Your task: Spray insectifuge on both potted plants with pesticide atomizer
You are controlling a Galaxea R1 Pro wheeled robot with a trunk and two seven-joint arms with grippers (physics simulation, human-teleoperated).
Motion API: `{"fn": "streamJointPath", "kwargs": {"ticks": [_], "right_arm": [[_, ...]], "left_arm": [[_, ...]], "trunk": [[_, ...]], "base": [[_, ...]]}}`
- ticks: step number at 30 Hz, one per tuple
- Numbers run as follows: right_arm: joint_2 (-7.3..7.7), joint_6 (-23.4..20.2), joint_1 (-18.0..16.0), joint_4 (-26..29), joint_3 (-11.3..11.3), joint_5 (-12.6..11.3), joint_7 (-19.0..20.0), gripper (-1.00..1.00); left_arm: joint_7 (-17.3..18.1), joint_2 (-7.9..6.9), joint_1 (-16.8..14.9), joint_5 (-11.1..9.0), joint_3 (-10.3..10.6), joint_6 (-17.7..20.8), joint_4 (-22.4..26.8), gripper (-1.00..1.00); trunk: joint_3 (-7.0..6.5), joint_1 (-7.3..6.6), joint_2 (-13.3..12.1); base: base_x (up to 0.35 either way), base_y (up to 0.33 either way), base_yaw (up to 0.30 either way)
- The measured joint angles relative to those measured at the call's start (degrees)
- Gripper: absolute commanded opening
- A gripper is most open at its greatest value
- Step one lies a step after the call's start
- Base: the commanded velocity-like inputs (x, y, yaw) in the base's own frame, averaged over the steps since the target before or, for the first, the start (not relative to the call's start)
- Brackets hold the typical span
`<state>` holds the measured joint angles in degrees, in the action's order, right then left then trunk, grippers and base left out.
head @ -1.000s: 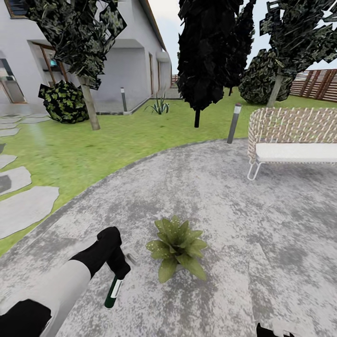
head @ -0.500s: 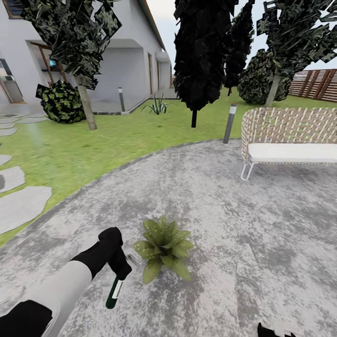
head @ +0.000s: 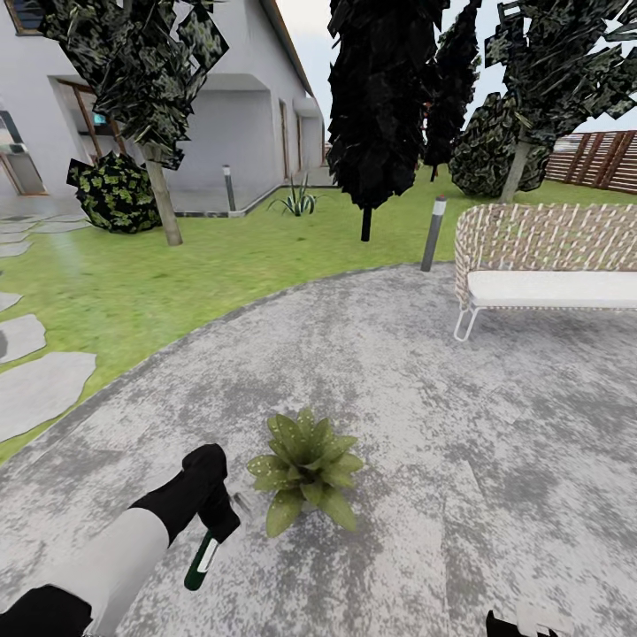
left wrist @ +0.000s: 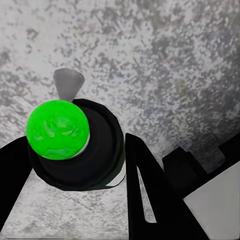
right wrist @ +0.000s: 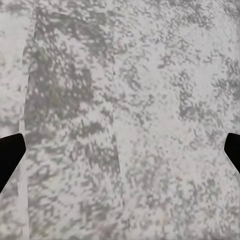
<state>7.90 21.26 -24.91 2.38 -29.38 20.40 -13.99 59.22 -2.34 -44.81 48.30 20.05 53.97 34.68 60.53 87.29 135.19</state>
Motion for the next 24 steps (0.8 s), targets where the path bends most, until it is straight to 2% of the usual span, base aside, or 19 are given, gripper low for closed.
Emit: {"fn": "streamJointPath", "kwargs": {"ticks": [6, 9, 14, 19, 24], "right_arm": [[0.00, 0.00, 0.00, 0.00, 0.01, 0.00, 0.01, 1.00], [0.00, 0.00, 0.00, 0.00, 0.05, 0.00, 0.04, 1.00], [0.00, 0.00, 0.00, 0.00, 0.00, 0.00, 0.00, 1.00], [0.09, 0.01, 0.01, 0.05, 0.00, -0.01, 0.01, 1.00], [0.09, 0.00, 0.01, 0.01, 0.00, 0.00, 0.02, 1.00]], "left_arm": [[-0.12, -3.56, 0.98, 1.06, 0.10, -0.36, -0.88, -1.00], [-0.11, -4.45, 2.14, 0.98, 0.09, -0.50, -0.96, -1.00], [-0.19, -3.89, 3.03, 0.63, -0.21, -0.57, -0.75, -1.00], [-0.20, -2.18, 3.08, 0.72, -0.28, -0.58, -0.84, -1.00], [-0.28, -2.97, 3.15, 0.76, -0.77, -0.72, -0.87, -1.00]], "trunk": [[0.00, 0.00, 0.00], [0.00, 0.00, 0.00], [0.00, 0.00, 0.00], [0.00, 0.00, 0.00], [0.00, 0.00, 0.00]], "base": [[0.000, 0.000, 0.000], [0.000, 0.000, 0.000], [0.000, 0.000, -0.030], [0.000, 0.000, -0.242], [0.000, 0.000, -0.270]]}}
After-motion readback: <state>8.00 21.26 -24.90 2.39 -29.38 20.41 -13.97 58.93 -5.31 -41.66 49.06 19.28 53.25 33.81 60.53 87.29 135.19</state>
